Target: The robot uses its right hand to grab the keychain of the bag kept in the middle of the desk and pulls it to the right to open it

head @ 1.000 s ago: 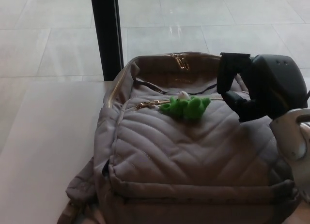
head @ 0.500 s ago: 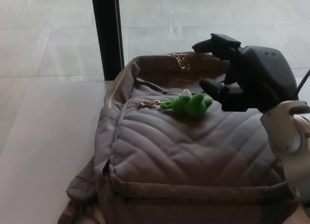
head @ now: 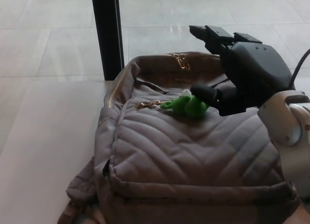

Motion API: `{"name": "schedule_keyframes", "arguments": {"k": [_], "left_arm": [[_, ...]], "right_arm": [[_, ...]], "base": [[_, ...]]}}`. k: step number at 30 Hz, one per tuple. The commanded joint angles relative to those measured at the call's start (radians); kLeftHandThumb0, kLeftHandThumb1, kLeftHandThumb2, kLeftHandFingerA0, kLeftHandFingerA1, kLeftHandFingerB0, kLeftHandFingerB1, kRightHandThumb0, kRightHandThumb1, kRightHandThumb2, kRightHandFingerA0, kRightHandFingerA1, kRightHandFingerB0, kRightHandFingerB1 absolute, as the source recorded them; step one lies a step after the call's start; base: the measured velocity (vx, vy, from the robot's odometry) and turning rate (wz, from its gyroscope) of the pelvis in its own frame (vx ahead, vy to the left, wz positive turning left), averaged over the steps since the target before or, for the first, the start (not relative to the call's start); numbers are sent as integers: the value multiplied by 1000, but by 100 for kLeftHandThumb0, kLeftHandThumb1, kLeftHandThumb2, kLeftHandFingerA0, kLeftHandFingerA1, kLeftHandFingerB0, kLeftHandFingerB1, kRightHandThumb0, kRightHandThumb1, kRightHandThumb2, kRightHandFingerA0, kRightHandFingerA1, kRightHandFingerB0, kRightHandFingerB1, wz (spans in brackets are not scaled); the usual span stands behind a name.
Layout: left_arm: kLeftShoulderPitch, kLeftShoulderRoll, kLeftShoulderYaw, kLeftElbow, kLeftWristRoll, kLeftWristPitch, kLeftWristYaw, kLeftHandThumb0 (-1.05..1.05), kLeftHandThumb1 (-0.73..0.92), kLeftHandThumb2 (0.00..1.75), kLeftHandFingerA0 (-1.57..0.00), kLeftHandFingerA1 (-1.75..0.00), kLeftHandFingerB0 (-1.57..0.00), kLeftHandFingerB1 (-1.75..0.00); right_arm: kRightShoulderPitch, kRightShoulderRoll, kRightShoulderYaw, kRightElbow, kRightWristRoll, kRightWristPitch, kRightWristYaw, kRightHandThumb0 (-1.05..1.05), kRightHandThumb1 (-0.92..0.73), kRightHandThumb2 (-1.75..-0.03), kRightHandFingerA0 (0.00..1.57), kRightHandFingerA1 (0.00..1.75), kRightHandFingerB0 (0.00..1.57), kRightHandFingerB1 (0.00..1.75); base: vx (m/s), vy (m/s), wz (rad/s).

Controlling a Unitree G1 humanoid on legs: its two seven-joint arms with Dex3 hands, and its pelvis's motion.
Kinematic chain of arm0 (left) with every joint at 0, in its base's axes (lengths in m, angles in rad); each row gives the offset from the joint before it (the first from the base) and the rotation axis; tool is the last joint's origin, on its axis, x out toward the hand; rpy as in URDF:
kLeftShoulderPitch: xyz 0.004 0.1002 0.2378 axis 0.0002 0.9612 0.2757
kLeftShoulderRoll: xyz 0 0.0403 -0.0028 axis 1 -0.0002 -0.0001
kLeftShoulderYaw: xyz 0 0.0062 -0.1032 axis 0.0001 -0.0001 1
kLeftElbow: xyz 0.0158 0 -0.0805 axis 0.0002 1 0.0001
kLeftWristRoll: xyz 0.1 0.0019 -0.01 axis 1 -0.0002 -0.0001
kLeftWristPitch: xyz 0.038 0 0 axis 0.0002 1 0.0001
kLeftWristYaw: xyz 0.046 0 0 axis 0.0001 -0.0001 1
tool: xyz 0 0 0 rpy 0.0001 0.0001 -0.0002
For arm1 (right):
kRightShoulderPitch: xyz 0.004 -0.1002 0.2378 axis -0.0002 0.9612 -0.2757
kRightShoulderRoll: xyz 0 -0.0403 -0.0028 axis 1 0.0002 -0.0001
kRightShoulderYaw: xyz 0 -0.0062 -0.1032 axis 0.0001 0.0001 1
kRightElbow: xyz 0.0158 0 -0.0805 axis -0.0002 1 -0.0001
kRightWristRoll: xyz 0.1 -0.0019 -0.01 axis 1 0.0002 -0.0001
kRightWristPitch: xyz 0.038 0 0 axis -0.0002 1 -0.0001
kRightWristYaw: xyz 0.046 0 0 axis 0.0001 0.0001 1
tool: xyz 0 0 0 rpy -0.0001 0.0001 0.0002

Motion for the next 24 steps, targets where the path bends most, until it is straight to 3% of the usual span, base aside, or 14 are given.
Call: {"name": "schedule_keyframes", "arguments": {"k": [1,2,3,5,6,9,11,13,14,15,16,17,18,24], "left_arm": [[0,14,3,-5,-3,8,11,-105,92,118,-96,-123,-86,-111],[1,13,-2,-3,3,-2,19,-105,92,117,-98,-121,-90,-110],[0,12,2,-7,-3,5,16,-105,92,119,-97,-123,-88,-110],[-3,12,4,-5,-5,13,13,-105,92,115,-95,-124,-89,-112],[-6,11,-4,-2,3,11,16,-105,73,155,-94,-118,-91,-109],[-9,12,-6,-3,3,22,15,-105,72,155,-93,-118,-91,-109],[-5,10,0,-15,-6,28,11,-105,92,117,-94,-126,-86,-112],[-14,6,18,-13,-25,49,10,-105,68,152,-92,-122,-91,-113],[-15,8,13,-11,-19,39,2,-105,90,124,-87,-125,-81,-111],[-16,8,13,-11,-18,39,1,-105,90,124,-87,-125,-81,-111],[-16,7,3,-9,-4,20,10,-105,92,115,-91,-124,-90,-114],[-15,10,-11,-4,12,5,11,-105,92,120,-92,-124,-87,-112],[-18,10,-7,2,7,6,11,-105,90,114,-94,-124,-89,-113],[-11,14,-18,-4,12,-7,10,-105,92,119,-91,-121,-85,-108]], "right_arm": [[-38,-34,23,-41,-32,152,202,-93,-91,-69,24,53,11,29],[-38,-37,40,-34,-47,158,216,-95,-92,-68,25,53,12,32],[-48,-42,76,-10,-73,179,259,-91,-72,-113,22,59,8,38],[-50,-49,94,5,-80,173,265,-95,-75,-113,36,70,11,41],[-53,-59,111,41,-85,171,277,-94,-92,-69,48,85,21,31],[-53,-73,142,101,-91,176,292,-92,-91,-68,52,96,22,29],[-59,-85,171,128,-116,184,310,-91,-91,-69,47,115,24,30],[-53,-88,187,149,-116,175,302,-94,-92,-69,49,105,24,31],[-54,-87,192,154,-114,176,298,-95,-72,-112,54,98,17,45],[-55,-87,194,155,-114,178,298,-95,-72,-112,54,98,17,45],[-57,-79,198,158,-113,179,296,-97,-92,-69,48,103,21,35],[-55,-71,203,153,-109,182,299,-99,-73,-113,51,102,14,47],[-49,-64,203,147,-106,179,288,-98,-91,-69,43,141,22,38],[-49,-43,203,159,-108,163,264,-92,-84,-66,48,120,24,35]], "base": [[0,0,0],[0,0,0],[0,0,0],[0,0,0],[0,0,0],[0,0,0],[0,0,0],[0,0,0],[0,0,0],[0,0,0],[0,0,0],[0,0,0],[0,0,0],[0,0,0]]}}
